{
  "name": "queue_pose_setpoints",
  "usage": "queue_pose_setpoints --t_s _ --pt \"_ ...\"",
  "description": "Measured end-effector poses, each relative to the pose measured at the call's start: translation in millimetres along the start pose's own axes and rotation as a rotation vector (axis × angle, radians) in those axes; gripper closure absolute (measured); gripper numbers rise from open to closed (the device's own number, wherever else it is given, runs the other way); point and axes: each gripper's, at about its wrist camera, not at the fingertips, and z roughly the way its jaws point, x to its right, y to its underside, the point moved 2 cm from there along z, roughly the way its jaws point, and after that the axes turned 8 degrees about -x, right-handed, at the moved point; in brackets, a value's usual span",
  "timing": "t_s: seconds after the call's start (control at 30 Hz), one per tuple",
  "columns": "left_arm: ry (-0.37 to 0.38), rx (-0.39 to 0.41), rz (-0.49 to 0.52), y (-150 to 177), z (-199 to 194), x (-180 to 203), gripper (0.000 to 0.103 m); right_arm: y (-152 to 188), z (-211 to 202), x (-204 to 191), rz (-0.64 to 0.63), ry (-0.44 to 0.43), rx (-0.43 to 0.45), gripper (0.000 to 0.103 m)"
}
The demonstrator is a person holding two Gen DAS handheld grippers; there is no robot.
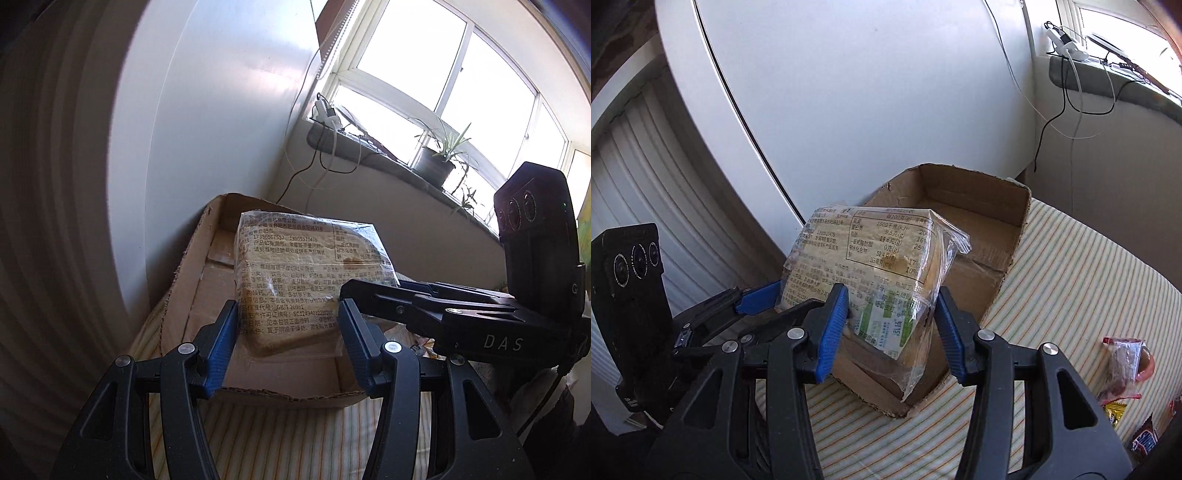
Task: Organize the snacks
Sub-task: 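Carry the bread loaf into the cardboard box and open the right tool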
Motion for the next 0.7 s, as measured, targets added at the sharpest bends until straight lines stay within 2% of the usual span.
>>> queue_pose_setpoints --t_s 0.27,0.43,0.5,0.7 --pt "-0.046 0.004 -0.030 -1.1 2.0 -12.3 0.050 -11.8 23.5 -5.1 -0.003 -0.009 -0.027 0.053" --pt "-0.113 0.039 -0.002 -1.9 -5.3 -8.3 0.051 -12.0 23.0 -9.4 -0.033 0.069 -0.006 0.049" --pt "-0.113 0.048 -0.005 -0.2 -9.9 -8.3 0.051 -11.7 20.1 -10.1 -0.044 0.099 0.006 0.049" --pt "-0.127 0.047 0.018 2.5 -17.1 -0.6 0.051 -7.4 0.7 -5.0 -0.043 0.115 0.032 0.048"
